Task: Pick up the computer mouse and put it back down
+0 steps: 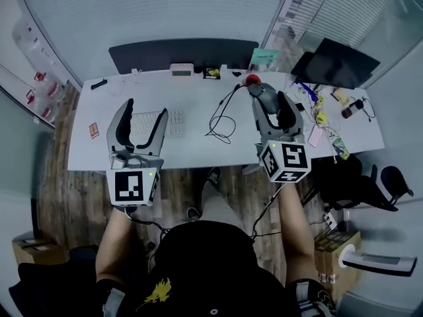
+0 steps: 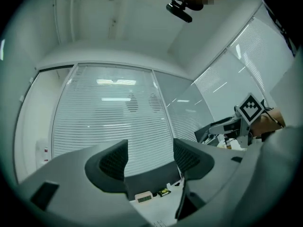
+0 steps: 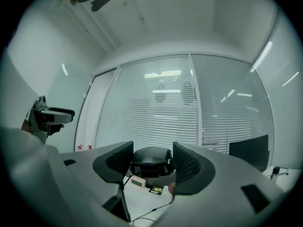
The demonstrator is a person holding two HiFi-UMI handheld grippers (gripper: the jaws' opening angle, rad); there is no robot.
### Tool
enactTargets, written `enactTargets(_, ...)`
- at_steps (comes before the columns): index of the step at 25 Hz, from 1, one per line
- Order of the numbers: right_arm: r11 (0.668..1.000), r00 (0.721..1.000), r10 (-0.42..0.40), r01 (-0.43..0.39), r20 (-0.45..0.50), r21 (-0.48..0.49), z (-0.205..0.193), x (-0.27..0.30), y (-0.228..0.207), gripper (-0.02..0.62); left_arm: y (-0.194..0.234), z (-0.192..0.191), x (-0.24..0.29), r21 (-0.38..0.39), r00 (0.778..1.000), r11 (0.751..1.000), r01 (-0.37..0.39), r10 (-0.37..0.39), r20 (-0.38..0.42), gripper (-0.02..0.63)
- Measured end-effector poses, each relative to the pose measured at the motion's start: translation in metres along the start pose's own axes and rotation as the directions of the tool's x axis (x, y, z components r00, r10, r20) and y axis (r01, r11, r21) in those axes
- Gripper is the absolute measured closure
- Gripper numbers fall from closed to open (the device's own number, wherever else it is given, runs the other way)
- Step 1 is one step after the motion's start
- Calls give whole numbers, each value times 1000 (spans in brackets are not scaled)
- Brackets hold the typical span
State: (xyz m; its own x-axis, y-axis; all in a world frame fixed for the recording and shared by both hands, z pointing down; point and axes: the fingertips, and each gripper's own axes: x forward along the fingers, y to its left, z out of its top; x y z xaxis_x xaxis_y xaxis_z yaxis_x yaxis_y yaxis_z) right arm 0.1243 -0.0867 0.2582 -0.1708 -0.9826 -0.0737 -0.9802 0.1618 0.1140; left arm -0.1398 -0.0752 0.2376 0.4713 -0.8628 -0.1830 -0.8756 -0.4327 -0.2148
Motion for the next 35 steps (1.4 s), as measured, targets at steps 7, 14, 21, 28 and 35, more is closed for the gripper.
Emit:
enactTargets(7,1000,999,3,-2,38,-25,21,3,-2,318,5,12,12,-2,1000,1000,8,-8,27,299)
enactTargets(14,999,1000,3,-4,-21,-45,-18,39,-20,318,6,-34,43,-25,999,1000,5,-7,-53,299)
enactTargets(21,999,953,28,-22,-301,26,-175,67,-31,318,0,-120,66,-35,981,999,-16,9,-196,304)
enactTargets(28,997,854,61,-33,-517,63,-339,71,-29,318,-3,-203,89,-93,943,995,-30,-2,-333,322)
enactTargets(35,988,776,111,-18,-621,154,-451,40,-18,314,-28,-248,98,-143,903,989,-25,-39,-428,328)
